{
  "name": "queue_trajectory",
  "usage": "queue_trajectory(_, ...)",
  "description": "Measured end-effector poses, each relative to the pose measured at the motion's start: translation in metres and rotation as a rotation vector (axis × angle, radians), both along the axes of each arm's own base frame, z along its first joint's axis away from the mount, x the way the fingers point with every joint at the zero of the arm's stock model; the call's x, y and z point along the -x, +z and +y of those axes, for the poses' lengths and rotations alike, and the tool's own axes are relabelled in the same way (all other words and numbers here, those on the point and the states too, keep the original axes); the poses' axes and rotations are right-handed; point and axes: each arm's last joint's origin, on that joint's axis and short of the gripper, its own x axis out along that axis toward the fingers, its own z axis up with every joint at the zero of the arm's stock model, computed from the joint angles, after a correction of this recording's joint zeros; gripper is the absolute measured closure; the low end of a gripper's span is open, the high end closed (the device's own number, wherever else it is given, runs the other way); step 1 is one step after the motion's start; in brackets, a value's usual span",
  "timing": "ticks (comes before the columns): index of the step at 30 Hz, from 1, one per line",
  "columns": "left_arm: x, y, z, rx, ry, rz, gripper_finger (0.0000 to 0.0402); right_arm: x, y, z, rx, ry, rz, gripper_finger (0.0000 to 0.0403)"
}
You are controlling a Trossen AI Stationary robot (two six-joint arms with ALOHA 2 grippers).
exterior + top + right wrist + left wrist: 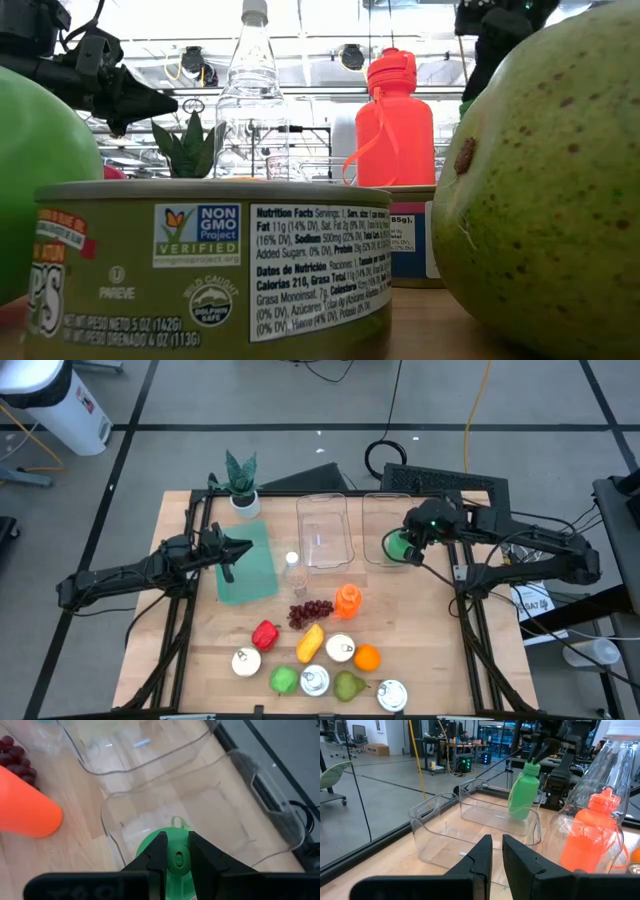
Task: Pick & Place Food Item
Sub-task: Put the green water bottle into the right transparent bin
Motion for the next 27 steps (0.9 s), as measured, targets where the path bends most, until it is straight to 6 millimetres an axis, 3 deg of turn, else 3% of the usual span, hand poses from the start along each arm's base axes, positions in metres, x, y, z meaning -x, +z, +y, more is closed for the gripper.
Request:
queue_trajectory(5,0.000,0.000,0.000,0.000,0.000,0.000,0.0352,-0.001,-0.011,0.000,-0.001,0.003,0.012,0.0358)
queue_trajectory(14,0.000,0.000,0.000,0.001,0.000,0.000,0.0352,-0.002,-0.013,-0.004,-0.002,-0.023,-0.003,0.0354)
queue_trajectory(27,0.000,0.000,0.000,0.001,0.001,0.000,0.0352,-0.003,-0.012,-0.005,-0.001,-0.037,-0.039,0.0248)
